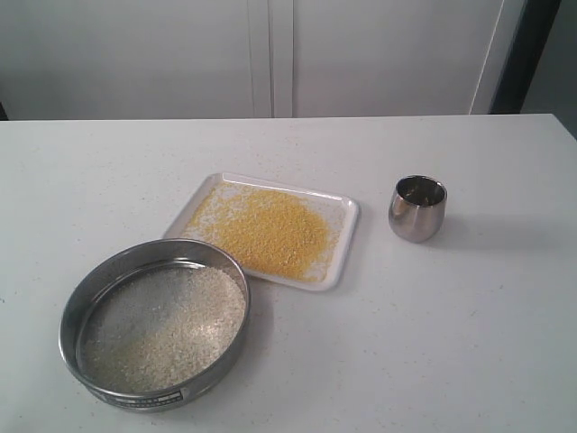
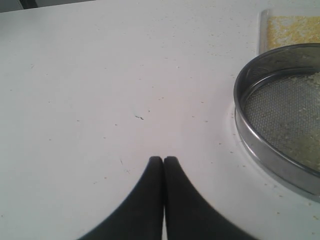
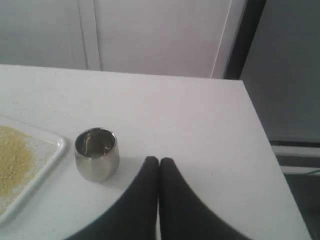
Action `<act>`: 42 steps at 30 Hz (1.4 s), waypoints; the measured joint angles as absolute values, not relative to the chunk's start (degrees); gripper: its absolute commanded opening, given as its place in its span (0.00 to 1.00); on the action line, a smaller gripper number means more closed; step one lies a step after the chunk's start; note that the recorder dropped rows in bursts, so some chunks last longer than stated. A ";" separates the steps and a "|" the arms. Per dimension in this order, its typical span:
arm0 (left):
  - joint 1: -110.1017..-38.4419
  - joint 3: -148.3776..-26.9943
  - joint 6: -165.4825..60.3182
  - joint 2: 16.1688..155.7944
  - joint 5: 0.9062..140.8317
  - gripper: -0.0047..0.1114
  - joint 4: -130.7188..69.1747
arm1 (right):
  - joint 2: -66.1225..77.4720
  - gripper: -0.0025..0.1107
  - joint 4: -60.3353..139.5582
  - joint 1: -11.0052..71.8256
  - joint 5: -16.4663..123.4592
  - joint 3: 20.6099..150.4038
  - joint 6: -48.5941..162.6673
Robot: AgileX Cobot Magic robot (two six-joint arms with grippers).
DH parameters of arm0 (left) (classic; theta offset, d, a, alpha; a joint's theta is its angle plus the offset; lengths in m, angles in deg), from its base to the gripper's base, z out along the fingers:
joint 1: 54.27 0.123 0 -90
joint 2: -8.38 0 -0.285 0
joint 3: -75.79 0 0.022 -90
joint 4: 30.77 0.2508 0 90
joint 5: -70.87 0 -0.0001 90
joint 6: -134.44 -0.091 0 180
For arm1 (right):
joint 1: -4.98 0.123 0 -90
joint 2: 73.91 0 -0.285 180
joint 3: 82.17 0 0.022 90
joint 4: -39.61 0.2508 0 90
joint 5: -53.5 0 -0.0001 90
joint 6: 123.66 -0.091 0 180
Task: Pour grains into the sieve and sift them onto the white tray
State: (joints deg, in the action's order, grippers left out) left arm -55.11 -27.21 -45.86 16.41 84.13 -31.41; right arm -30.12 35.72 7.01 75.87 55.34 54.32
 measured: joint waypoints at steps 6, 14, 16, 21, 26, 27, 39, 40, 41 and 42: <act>-55.11 -27.21 -45.86 16.41 84.13 0.04 -31.41 | -37.81 0.02 35.72 9.77 75.96 55.34 54.45; -55.11 -27.21 -45.86 16.41 84.13 0.04 -31.41 | -44.61 0.02 35.72 12.50 75.96 50.89 54.45; -55.11 -27.21 -45.86 16.41 84.13 0.04 -31.41 | -46.84 0.02 35.72 12.71 75.96 48.86 54.45; -55.11 -27.21 -45.86 16.41 84.13 0.04 -31.41 | -50.68 0.02 35.72 12.88 75.85 45.37 54.45; -55.11 -27.21 -45.86 16.41 84.13 0.04 -31.41 | -54.52 0.02 35.72 12.88 75.65 41.49 54.45; -55.11 -27.21 -45.86 16.41 84.13 0.04 -31.41 | -55.36 0.02 35.72 12.88 75.65 40.71 54.45; -55.11 -27.21 -45.86 16.41 84.13 0.04 -31.41 | -59.73 0.02 36.28 12.88 75.19 36.40 54.45; -55.11 -27.21 -45.86 16.41 84.13 0.04 -31.41 | -59.73 0.02 36.28 12.88 75.29 36.40 54.45; -55.11 -27.21 -45.86 16.41 84.13 0.04 -31.41 | -59.73 0.02 36.28 12.88 75.50 36.40 54.45; -55.11 -27.21 -45.86 16.41 84.13 0.04 -31.41 | -59.73 0.02 36.28 12.88 75.50 36.29 54.45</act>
State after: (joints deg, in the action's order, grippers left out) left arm -55.11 -27.21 -45.86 16.41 84.13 -31.41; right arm -59.73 36.28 12.88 75.50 36.29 54.45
